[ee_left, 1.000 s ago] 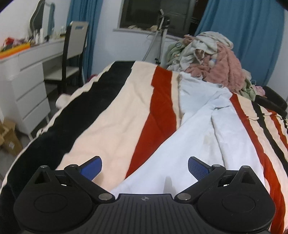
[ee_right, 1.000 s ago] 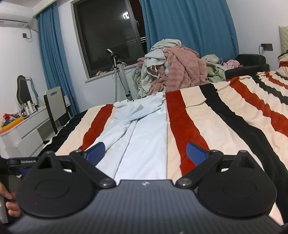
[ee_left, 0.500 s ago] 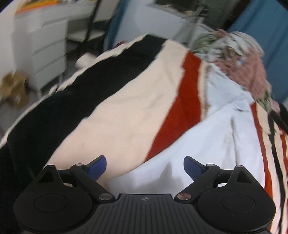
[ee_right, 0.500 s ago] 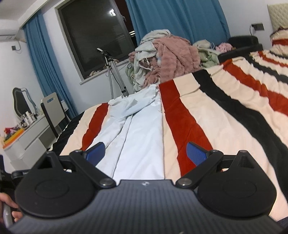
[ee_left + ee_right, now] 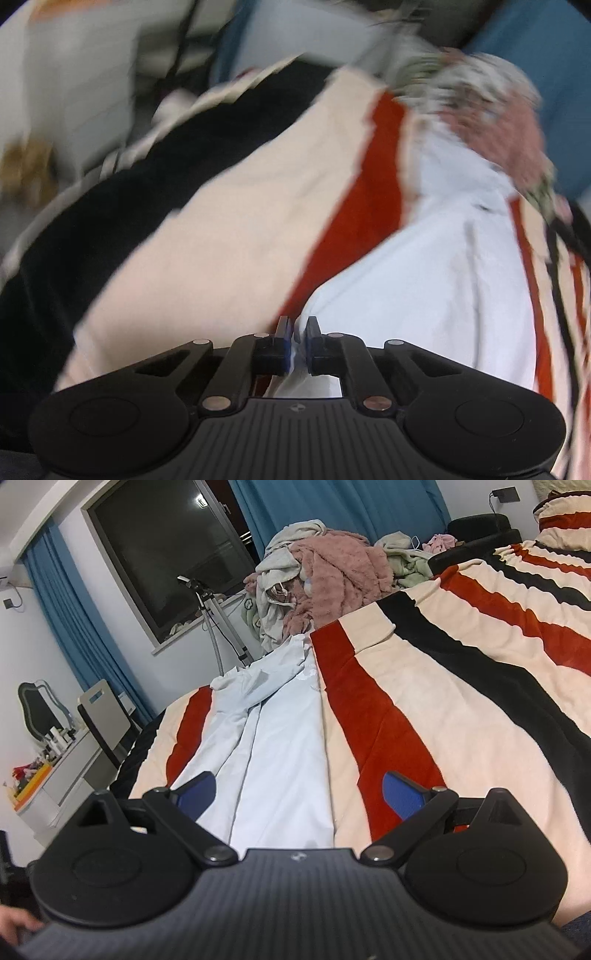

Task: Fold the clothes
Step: 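Lower both grippers to the hem end of the white shirt strip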

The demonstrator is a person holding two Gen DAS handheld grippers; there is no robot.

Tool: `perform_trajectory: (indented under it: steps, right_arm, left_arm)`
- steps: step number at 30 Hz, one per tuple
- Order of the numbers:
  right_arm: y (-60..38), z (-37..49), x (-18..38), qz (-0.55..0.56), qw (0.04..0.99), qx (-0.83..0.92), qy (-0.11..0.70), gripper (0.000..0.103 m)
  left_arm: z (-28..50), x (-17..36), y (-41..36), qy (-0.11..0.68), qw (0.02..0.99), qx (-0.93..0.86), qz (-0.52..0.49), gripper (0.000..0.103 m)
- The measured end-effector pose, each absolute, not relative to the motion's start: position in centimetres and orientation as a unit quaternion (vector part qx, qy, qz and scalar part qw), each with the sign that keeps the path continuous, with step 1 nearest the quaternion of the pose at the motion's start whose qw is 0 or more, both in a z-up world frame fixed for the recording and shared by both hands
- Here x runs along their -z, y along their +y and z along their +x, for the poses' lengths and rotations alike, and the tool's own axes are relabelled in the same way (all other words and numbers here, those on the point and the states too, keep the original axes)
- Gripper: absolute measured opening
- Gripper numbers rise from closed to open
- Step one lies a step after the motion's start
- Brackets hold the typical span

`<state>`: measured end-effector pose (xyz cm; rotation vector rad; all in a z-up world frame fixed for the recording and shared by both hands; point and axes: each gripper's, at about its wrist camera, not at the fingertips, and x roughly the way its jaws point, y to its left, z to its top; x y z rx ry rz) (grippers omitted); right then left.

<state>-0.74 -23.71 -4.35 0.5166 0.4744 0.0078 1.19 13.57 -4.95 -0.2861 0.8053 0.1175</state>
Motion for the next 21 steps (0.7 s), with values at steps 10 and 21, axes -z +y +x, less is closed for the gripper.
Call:
perform_trajectory:
  steps: [10,21]
  right_arm:
    - [-24.6,-0.8,4.3,0.271,0.934,0.003,0.234,0.098]
    - [-25.5,1.1,7.2,0.342,0.886,-0.038,0.311,0.098]
  left_arm:
    - [-6.4,3.5,-0.7,0.301,0.940,0.159,0.033,0.006]
    - [-1.2,5.2,2.0,0.428,0.874,0.215,-0.081,0.072]
